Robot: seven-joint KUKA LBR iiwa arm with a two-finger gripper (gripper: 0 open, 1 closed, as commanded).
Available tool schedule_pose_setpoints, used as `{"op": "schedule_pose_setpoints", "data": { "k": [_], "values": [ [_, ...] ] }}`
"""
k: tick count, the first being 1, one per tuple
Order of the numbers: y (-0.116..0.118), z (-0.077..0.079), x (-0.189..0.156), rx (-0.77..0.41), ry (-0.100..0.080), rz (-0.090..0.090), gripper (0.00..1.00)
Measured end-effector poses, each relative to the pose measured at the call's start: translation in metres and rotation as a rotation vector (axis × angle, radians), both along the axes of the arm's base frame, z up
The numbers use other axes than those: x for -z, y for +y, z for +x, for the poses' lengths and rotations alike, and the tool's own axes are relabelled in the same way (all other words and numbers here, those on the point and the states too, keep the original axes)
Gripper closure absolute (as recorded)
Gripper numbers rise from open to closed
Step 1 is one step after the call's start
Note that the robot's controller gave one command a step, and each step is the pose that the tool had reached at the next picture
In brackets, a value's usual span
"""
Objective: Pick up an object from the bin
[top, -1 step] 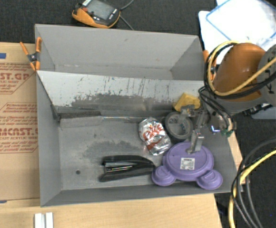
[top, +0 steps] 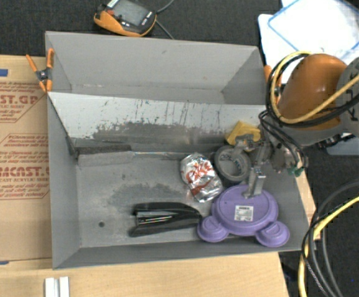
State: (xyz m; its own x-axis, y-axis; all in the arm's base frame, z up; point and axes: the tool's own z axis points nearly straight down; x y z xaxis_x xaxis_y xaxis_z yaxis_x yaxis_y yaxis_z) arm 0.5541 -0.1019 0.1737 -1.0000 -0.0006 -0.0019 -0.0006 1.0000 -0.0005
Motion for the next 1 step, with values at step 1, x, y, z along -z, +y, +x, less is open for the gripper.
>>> {"op": "schedule_pose_setpoints", "data": {
  "k": [1],
  "values": [
    [-0.0146,0.0333,0.1013,0.124,-0.002,0.005,0.0]
  ]
}}
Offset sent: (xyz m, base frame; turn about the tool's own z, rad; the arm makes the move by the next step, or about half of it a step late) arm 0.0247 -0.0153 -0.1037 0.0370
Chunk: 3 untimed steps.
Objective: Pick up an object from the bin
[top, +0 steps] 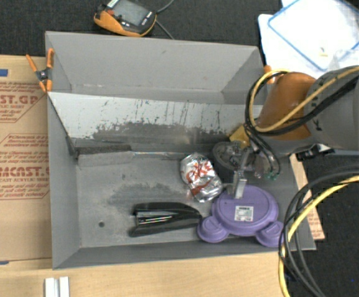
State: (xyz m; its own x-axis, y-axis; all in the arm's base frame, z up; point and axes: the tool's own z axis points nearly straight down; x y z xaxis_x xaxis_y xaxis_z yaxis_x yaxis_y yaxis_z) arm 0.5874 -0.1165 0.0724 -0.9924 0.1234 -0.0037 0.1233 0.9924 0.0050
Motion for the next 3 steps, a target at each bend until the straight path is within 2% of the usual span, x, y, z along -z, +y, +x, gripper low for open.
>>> {"op": "schedule_pose_setpoints", "data": {
  "k": [1,2,3],
  "values": [
    [0.0021,-0.0032,-0.002,-0.07,-0.013,-0.004,0.0],
    [0.0015,0.0017,-0.0037,-0.009,-0.006,0.0,0.0],
    [0.0034,-0.0001,-0.0041,-0.054,-0.013,-0.001,0.0]
  ]
}}
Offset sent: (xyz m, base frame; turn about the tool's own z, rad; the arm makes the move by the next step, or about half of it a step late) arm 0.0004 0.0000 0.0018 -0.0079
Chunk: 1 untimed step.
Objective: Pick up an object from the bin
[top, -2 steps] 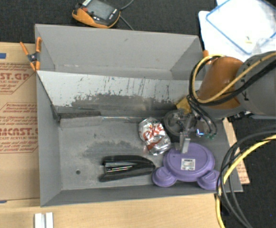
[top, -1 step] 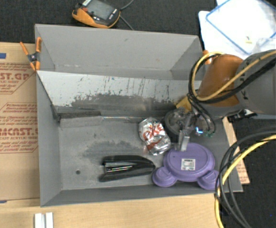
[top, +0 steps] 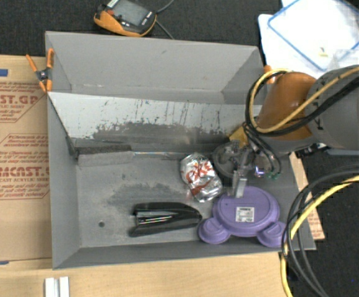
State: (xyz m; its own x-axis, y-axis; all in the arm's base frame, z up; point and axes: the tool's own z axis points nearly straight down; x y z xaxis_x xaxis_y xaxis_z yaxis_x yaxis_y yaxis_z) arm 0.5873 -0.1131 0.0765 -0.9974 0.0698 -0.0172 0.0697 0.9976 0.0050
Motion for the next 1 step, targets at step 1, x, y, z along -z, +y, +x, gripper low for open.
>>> {"op": "schedule_pose_setpoints", "data": {
  "k": [1],
  "values": [
    [0.0012,-0.0023,-0.001,0.04,0.037,0.009,1.0]
  ]
}}
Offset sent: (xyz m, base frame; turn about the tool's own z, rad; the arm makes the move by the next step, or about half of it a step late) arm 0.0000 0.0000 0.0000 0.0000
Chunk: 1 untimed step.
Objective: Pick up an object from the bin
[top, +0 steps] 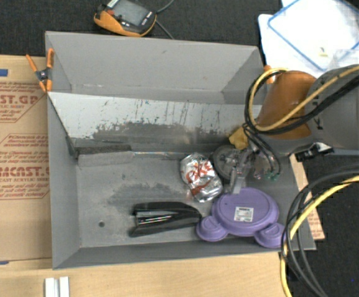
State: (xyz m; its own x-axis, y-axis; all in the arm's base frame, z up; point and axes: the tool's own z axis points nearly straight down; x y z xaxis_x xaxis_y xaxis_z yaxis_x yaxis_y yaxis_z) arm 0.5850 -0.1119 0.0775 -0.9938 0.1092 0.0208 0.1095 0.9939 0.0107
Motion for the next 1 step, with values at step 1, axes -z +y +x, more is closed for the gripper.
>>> {"op": "schedule_pose_setpoints", "data": {
  "k": [1],
  "values": [
    [0.0,0.0,0.0,0.0,0.0,0.0,1.0]
  ]
}}
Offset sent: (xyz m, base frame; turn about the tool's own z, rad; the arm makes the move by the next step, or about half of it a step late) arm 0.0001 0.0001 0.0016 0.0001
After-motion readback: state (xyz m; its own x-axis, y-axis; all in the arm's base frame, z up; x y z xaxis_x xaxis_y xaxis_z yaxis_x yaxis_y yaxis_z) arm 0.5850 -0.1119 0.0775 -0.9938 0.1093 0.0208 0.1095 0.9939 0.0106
